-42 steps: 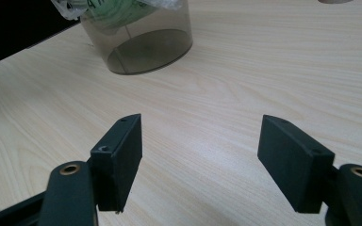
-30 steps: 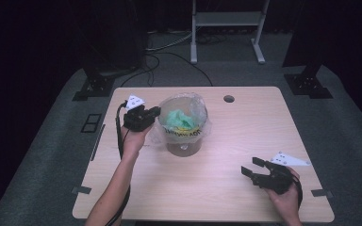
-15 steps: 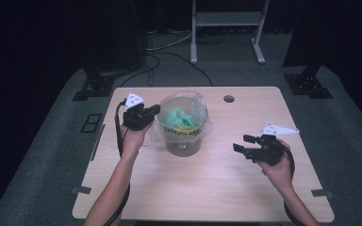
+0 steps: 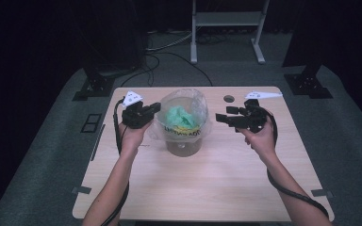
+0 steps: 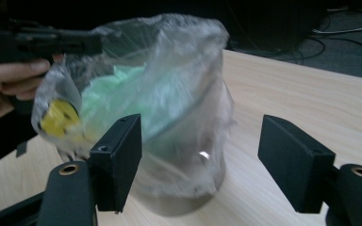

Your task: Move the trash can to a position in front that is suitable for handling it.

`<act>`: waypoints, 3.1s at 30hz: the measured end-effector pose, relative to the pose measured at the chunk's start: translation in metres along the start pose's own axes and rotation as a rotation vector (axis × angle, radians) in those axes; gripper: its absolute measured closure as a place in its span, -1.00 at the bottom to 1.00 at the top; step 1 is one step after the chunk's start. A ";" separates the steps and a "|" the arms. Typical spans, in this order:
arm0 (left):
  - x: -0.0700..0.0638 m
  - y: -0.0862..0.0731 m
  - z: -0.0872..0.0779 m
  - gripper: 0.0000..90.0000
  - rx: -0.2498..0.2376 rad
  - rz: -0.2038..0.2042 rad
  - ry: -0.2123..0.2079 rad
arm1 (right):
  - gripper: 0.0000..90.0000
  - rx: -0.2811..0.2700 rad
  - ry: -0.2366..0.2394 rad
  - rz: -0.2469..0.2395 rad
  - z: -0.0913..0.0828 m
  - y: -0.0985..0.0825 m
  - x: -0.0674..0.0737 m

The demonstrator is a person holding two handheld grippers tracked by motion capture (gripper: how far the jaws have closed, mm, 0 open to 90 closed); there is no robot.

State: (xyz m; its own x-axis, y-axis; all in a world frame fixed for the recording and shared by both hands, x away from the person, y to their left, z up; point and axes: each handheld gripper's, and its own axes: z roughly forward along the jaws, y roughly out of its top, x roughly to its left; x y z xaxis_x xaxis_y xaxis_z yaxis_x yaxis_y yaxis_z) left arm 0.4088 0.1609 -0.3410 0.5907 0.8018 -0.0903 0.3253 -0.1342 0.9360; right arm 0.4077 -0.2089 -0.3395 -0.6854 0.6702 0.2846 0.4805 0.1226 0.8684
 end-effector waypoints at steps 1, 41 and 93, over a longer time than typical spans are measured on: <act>0.000 0.001 0.000 0.93 0.000 0.003 -0.003 | -0.33 -0.004 0.002 -0.003 0.003 0.004 0.002; -0.031 0.010 0.009 0.93 -0.020 0.041 -0.123 | 1.00 0.131 0.029 0.109 0.071 0.047 0.035; -0.060 0.003 0.000 -0.03 0.015 0.077 -0.200 | 1.00 0.122 0.101 0.252 0.087 0.048 0.034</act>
State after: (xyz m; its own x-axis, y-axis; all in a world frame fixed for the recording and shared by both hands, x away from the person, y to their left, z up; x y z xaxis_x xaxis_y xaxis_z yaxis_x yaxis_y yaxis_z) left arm 0.3742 0.1121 -0.3331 0.7485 0.6575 -0.0863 0.2840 -0.2003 0.9377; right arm 0.4548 -0.1164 -0.3232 -0.5846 0.6149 0.5293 0.7004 0.0532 0.7117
